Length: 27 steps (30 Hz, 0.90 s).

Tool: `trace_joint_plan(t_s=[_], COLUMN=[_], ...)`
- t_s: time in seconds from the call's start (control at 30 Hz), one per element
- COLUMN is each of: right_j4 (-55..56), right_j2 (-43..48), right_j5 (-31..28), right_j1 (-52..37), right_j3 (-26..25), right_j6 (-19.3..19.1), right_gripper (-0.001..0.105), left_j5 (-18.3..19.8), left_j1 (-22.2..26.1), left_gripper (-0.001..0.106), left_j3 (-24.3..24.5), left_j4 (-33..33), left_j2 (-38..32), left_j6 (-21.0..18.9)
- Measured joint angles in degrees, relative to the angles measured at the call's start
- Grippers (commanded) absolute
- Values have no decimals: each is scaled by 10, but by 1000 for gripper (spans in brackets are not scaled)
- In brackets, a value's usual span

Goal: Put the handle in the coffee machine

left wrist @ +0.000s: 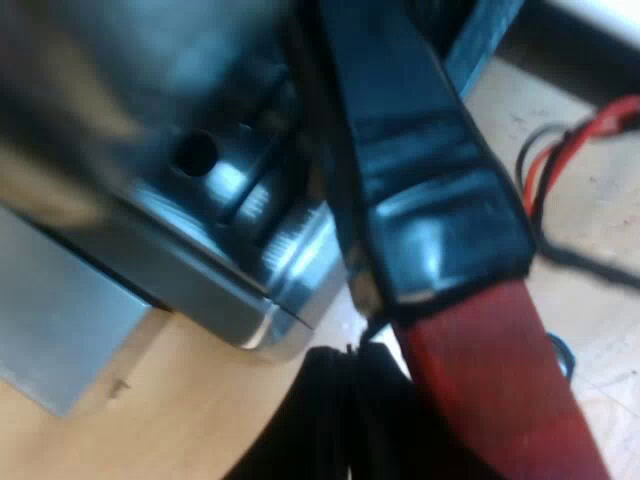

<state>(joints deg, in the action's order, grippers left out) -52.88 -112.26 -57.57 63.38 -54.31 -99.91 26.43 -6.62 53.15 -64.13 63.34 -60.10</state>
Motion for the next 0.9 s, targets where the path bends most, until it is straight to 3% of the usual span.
trace_joint_plan(t_s=[0.17, 0.27, 0.5, 0.53, 0.57, 0.6, 0.63, 0.73, 0.83, 0.9], right_j4=[66, 79, 107, 154, 184, 210, 247, 333, 416, 435], right_j2=[80, 115, 172, 238, 269, 293, 333, 436, 527, 537], right_j5=[100, 120, 164, 189, 193, 203, 216, 277, 320, 323], right_j1=[8, 14, 32, 65, 83, 94, 104, 104, 104, 104], right_j3=[81, 110, 167, 219, 233, 240, 243, 243, 243, 243], right_j6=[59, 75, 98, 106, 116, 125, 134, 173, 187, 188], right_gripper=[37, 37, 38, 39, 40, 41, 50, 62, 66, 66], left_j5=[-6, -3, -3, -3, -3, -3, -3, -9, -14, -17], left_j1=[-1, -1, -1, -1, -1, -1, -1, -1, -2, -8], left_gripper=[1, 1, 1, 1, 1, 1, 1, 1, 1, 1], left_j3=[-31, -31, -31, -31, -31, -31, -31, -40, -56, -63], left_j4=[20, 28, 29, 29, 29, 29, 29, 29, 33, 37], left_j2=[-27, -39, -43, -43, -43, -43, -43, -57, -79, -85], left_j6=[-40, -64, -77, -84, -102, -112, -119, -134, -155, -163])
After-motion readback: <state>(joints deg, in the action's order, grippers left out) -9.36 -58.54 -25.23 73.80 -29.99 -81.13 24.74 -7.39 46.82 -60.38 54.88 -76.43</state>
